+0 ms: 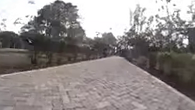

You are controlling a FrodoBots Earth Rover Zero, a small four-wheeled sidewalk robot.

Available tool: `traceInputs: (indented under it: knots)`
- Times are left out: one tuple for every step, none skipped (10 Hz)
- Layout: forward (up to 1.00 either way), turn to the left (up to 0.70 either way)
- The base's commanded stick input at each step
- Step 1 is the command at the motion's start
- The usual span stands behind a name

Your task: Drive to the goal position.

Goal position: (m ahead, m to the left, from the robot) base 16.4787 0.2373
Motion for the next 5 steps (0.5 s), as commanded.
traceInputs:
  knots:
    - [0.85, 0.00]
    - [0.85, 0.00]
    - [0.85, 0.00]
    - [0.85, 0.00]
    - [0.85, 0.00]
